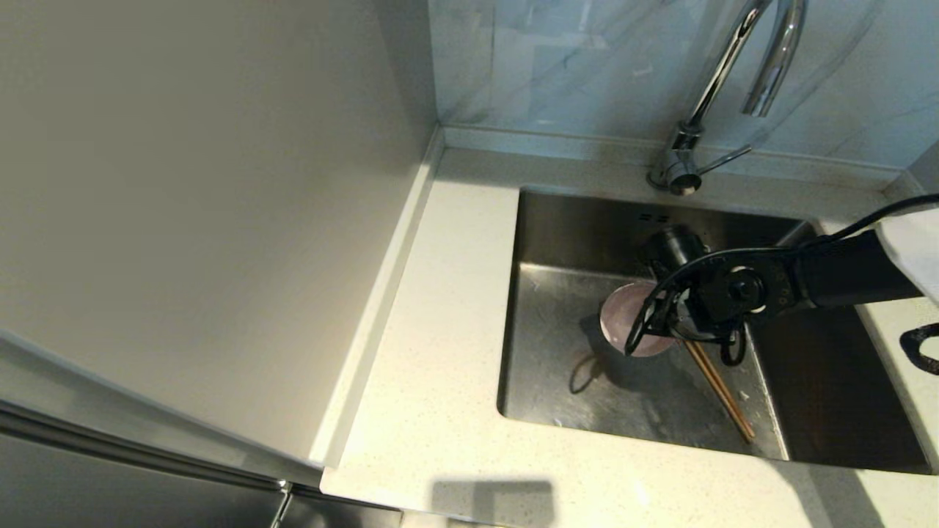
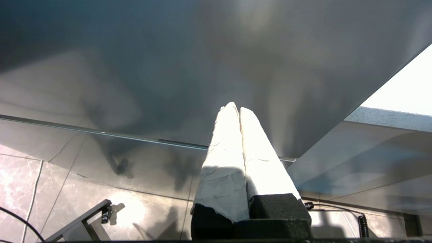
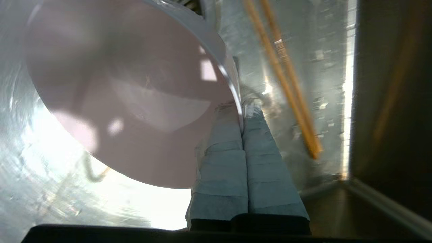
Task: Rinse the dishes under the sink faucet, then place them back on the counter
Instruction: Put a bowl into the sink
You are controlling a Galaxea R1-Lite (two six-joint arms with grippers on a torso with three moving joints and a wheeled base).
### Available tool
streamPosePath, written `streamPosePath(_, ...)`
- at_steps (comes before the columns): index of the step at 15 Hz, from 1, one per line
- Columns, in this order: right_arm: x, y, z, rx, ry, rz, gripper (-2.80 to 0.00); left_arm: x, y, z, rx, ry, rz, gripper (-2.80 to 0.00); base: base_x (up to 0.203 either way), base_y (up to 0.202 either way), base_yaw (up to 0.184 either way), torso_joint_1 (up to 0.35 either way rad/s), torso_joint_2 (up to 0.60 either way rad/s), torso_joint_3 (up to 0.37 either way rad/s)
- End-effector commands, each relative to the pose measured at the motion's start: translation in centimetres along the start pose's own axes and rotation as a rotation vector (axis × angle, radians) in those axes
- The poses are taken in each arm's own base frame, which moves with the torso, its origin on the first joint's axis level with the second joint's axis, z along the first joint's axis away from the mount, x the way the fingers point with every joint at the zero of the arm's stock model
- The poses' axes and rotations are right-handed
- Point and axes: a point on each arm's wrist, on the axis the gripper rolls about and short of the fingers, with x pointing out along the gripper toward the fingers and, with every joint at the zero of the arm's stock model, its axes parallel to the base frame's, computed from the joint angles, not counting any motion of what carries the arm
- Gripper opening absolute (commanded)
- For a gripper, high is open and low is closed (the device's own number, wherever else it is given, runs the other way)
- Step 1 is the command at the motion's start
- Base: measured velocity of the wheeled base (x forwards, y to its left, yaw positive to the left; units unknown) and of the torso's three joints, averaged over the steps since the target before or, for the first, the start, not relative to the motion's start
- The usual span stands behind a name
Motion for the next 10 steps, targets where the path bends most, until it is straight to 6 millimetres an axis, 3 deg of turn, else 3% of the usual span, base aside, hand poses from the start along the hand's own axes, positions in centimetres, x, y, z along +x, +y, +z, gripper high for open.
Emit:
streamPosePath(1,1.0,1.4,-0.6,-0.021,0.014,0.003,-2.80,0.0,0.0,0.0,0.000,-0.003,0.000,-2.80,0.000,0.000,0.000,0.000,0.00,0.000)
streamPosePath(10,4.2,3.5,-1.0,-0.025,0.019,-0.009,-2.80,0.0,0.0,0.0,0.000,-0.003,0.000,-2.80,0.000,0.000,0.000,0.000,0.00,0.000)
